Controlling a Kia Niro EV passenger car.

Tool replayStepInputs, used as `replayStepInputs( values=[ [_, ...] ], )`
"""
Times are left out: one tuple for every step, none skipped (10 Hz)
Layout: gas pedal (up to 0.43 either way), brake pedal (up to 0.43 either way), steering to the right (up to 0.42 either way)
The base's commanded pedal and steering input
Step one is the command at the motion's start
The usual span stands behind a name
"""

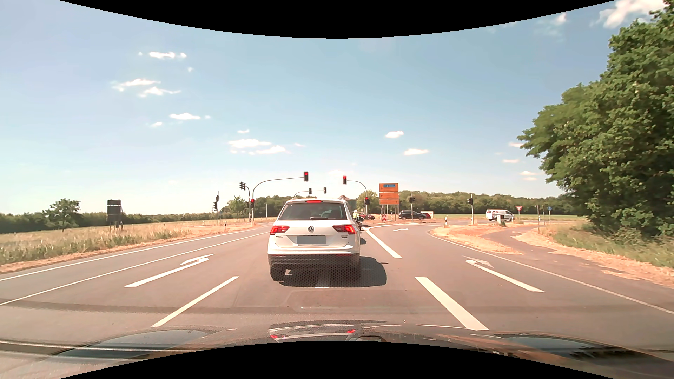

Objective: Follow the waypoints while adhering to traffic rules and regulations

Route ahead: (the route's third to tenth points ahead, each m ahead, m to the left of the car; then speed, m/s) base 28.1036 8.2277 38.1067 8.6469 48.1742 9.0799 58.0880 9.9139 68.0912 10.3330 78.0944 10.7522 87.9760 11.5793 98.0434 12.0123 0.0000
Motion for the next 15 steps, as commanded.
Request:
replayStepInputs(
  values=[
    [0.000, 0.000, -0.006],
    [0.000, 0.000, -0.006],
    [0.000, 0.000, -0.006],
    [0.000, 0.000, -0.005],
    [0.000, 0.000, -0.005],
    [0.000, 0.000, -0.005],
    [0.000, 0.000, -0.006],
    [0.000, 0.000, -0.006],
    [0.000, 0.000, -0.006],
    [0.000, 0.000, -0.005],
    [0.000, 0.000, -0.005],
    [0.000, 0.000, -0.005],
    [0.000, 0.000, -0.005],
    [0.000, 0.000, -0.005],
    [0.000, 0.000, -0.005]
  ],
)
